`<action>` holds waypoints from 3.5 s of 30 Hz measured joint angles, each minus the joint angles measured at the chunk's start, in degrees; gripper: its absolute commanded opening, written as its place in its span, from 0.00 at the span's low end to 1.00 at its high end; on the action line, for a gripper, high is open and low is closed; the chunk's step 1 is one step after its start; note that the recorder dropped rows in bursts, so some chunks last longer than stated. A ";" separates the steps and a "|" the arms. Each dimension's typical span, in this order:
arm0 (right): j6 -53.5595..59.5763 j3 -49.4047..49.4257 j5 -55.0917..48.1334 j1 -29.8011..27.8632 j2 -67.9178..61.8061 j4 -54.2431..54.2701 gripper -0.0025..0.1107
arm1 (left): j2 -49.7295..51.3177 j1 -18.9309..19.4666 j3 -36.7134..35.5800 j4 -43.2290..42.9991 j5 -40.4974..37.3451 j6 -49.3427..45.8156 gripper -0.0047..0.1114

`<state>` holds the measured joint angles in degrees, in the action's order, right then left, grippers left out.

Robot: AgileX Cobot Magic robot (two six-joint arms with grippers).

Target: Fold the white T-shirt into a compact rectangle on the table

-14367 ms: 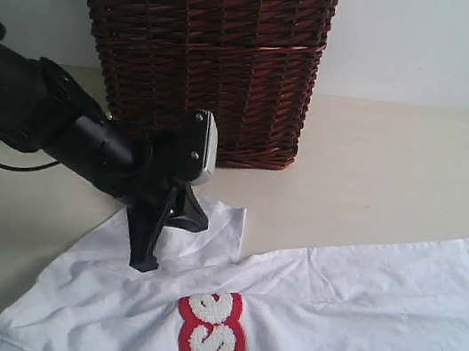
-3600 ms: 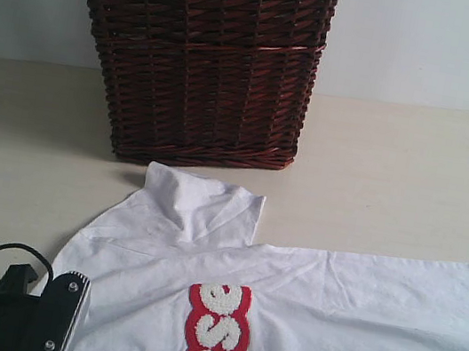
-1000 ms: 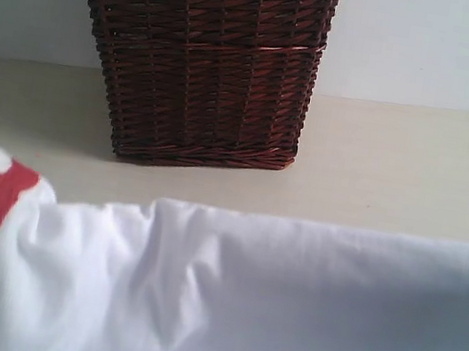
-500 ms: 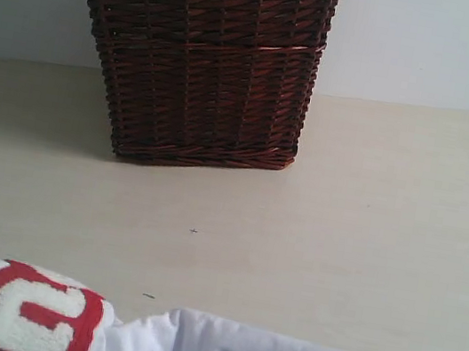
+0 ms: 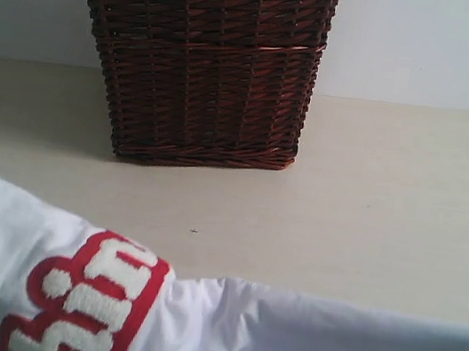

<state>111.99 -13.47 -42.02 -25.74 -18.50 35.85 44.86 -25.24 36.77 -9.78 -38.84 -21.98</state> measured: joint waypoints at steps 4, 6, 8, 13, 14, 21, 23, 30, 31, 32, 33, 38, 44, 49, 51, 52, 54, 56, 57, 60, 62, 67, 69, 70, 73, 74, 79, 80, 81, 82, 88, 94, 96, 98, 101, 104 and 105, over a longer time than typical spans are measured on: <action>6.55 0.00 10.39 0.00 -5.77 15.56 0.02 | 6.74 0.00 0.00 -5.48 8.69 4.13 0.04; 7.91 0.00 13.67 0.00 -9.63 20.95 0.02 | 9.93 0.00 0.00 -7.67 10.87 6.53 0.04; 8.07 0.00 15.78 0.00 -14.00 24.08 0.02 | 13.35 0.15 0.00 -10.32 13.29 9.06 0.04; 8.07 0.00 17.58 0.00 -24.63 27.50 0.02 | 20.17 4.96 -0.13 -15.52 21.41 12.42 0.04; 8.07 0.00 17.74 0.00 -26.87 28.41 0.02 | 21.10 6.11 -0.13 -15.87 22.58 12.54 0.04; 8.07 -4.99 16.77 0.00 -39.64 36.33 0.06 | 27.11 14.42 -0.13 -16.72 31.55 12.77 0.04; 8.07 -7.53 16.13 0.00 -42.27 39.27 0.12 | 28.05 15.29 -0.13 -16.95 35.19 12.77 0.04; 8.07 -14.93 13.60 0.00 -50.77 43.30 0.68 | 31.77 15.98 -0.13 -17.36 45.08 12.82 0.80; 8.07 -15.04 13.87 0.00 -51.26 43.64 0.68 | 32.95 15.98 -0.13 -17.36 45.97 13.43 0.89; 8.07 -15.09 13.99 0.00 -51.40 44.10 0.67 | 33.52 15.98 -0.13 -17.36 46.40 14.19 0.94; 8.07 -15.18 14.10 0.00 -51.60 45.52 0.67 | 34.30 15.98 -0.13 -17.23 47.35 15.46 0.94; 8.07 -16.69 11.45 0.00 -50.38 49.66 0.53 | 33.74 15.98 -0.13 -17.12 52.49 14.00 0.92; -7.42 -19.68 -7.16 0.00 -45.01 30.11 0.02 | 16.41 13.84 0.08 -16.62 39.79 25.20 0.05; -14.51 -16.99 -0.55 0.00 -50.05 1.93 0.02 | 12.42 15.78 -4.28 -12.20 21.31 29.04 0.04; -16.00 -16.99 -0.22 0.00 -47.35 2.41 0.02 | 3.81 19.22 -4.28 -7.32 25.60 30.48 0.04; -17.01 -16.99 -0.22 0.00 -46.24 3.72 0.02 | 0.77 20.24 -4.28 -4.97 25.88 31.41 0.04; -19.72 -16.99 -0.17 0.00 -41.24 10.29 0.02 | -7.11 21.59 -4.28 0.89 21.27 33.23 0.04; -20.79 -16.99 -0.04 0.00 -34.83 17.24 0.02 | -13.37 21.71 -6.07 3.27 14.63 33.44 0.04; -21.07 -16.99 0.12 0.00 -32.30 18.97 0.02 | -16.21 21.71 -7.40 3.50 12.06 33.44 0.04; -23.53 -16.99 0.35 0.00 -24.19 21.24 0.02 | -23.14 21.71 -12.69 4.03 8.87 32.19 0.04; -24.57 -16.99 0.49 0.00 -19.35 21.51 0.02 | -26.64 21.71 -15.61 4.02 8.79 31.44 0.04; -25.23 -16.99 -0.94 0.00 -8.30 21.61 0.02 | -33.89 21.71 -19.82 4.39 11.42 31.45 0.04; -25.48 -16.99 -2.03 0.00 -4.79 21.61 0.02 | -35.61 21.71 -20.11 4.39 11.42 31.45 0.04; -25.63 -16.99 -2.69 0.00 -3.29 21.61 0.02 | -36.10 21.71 -20.11 4.39 11.42 31.45 0.04; -26.21 -16.99 -4.83 0.00 0.10 21.61 0.02 | -36.94 21.71 -20.11 4.39 11.42 31.45 0.04; -26.33 -16.99 -5.51 0.00 1.04 21.61 0.02 | -37.05 21.71 -20.19 4.39 11.42 31.45 0.04; -26.69 -16.99 -7.32 0.00 3.67 20.40 0.02 | -39.00 21.71 -23.59 3.30 11.91 31.45 0.04; -27.27 -16.99 -7.47 0.00 3.91 19.68 0.02 | -39.69 21.71 -24.63 3.05 11.91 31.45 0.04; -28.12 -16.99 -7.50 0.00 3.90 18.97 0.02 | -40.42 21.71 -25.73 2.91 12.00 31.45 0.04; -29.37 -16.99 -7.60 0.00 4.00 17.71 0.02 | -41.10 21.71 -26.81 2.79 12.63 31.45 0.04; -42.60 -16.49 -9.75 0.00 4.00 8.00 0.02 | -44.49 21.71 -35.62 2.79 16.87 31.45 0.04; -36.64 -2.63 -1.26 3.53 -2.96 10.90 0.02 | -44.49 21.71 -36.64 2.58 19.98 31.27 0.04; -30.74 -1.64 1.14 3.62 -10.82 13.40 0.02 | -44.49 21.71 -36.64 2.58 19.98 31.27 0.04; -29.02 -2.94 0.01 3.73 -20.37 13.81 0.02 | -44.49 21.71 -36.64 2.58 19.98 31.27 0.04; -28.35 -7.57 -4.36 6.98 -35.87 13.95 0.02 | -44.49 21.71 -36.64 2.58 19.98 31.27 0.04; -25.44 -11.78 -8.31 11.55 -48.38 13.95 0.02 | -44.49 21.71 -36.64 2.33 20.07 31.27 0.04; -24.41 -13.16 -9.06 13.17 -52.68 13.95 0.02 | -44.49 21.71 -36.64 2.33 20.07 31.27 0.04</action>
<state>87.58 -26.63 -51.08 -12.57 -71.19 49.80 0.37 -3.53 0.12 -7.45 -18.76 9.29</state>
